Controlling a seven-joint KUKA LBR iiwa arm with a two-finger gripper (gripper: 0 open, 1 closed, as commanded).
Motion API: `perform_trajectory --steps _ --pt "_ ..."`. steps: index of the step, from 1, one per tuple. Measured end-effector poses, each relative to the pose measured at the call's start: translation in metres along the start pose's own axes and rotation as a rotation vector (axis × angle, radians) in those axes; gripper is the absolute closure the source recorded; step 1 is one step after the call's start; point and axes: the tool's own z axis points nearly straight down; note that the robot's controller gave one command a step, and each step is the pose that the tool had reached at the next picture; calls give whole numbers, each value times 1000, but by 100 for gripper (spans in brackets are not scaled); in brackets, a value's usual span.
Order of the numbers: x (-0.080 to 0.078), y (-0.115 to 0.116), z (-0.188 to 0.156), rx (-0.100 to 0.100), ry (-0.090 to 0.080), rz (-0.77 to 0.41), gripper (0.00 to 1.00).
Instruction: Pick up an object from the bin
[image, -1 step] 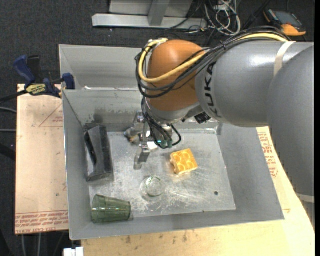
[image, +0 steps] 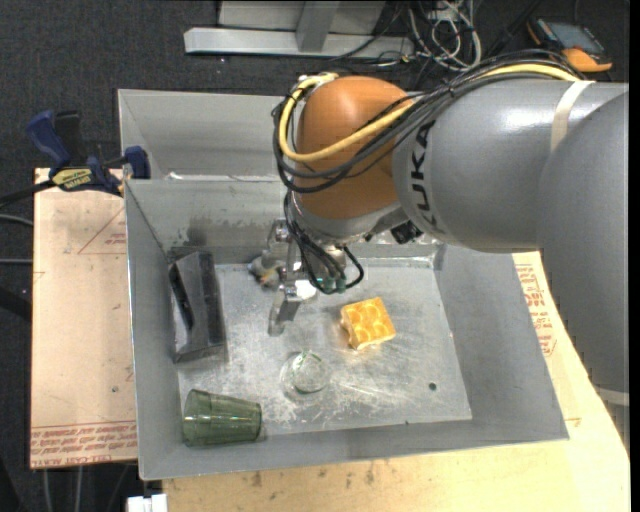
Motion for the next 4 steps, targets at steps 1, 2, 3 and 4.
perform_trajectory --steps 1,2,3,4 --pt "-31 -54 34 -2 -6 -58 0" --pt "-38 -56 92 3 -7 -134 0" --pt "-36 -53 98 1 -1 -157 0" --pt "-44 -57 76 0 1 -82 0"
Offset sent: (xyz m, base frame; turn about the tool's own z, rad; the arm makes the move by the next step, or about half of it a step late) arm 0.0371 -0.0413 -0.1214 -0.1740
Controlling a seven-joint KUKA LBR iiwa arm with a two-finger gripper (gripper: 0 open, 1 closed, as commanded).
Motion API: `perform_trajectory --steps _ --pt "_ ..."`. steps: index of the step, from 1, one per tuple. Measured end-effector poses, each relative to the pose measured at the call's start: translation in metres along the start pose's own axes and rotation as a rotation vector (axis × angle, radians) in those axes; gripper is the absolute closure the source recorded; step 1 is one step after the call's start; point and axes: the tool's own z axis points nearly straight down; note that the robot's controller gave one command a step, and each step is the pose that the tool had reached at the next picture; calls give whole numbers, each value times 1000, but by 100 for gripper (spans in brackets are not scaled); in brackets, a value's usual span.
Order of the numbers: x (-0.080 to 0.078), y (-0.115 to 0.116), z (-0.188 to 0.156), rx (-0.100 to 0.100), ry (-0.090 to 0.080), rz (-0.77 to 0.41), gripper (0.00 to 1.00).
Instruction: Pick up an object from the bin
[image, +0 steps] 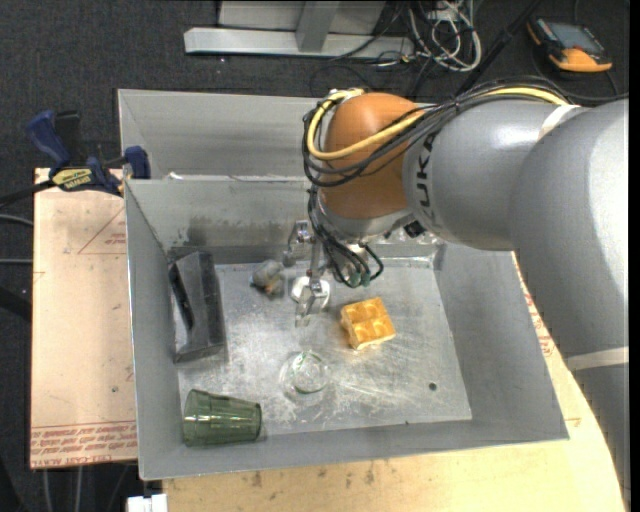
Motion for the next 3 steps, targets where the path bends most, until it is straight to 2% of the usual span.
perform_trajectory --steps 1,2,3 --pt "-14 -18 36 -4 -2 -83 100" --pt "-14 -18 36 -4 -2 -83 100" --pt "17 -10 -152 2 -13 -150 100"
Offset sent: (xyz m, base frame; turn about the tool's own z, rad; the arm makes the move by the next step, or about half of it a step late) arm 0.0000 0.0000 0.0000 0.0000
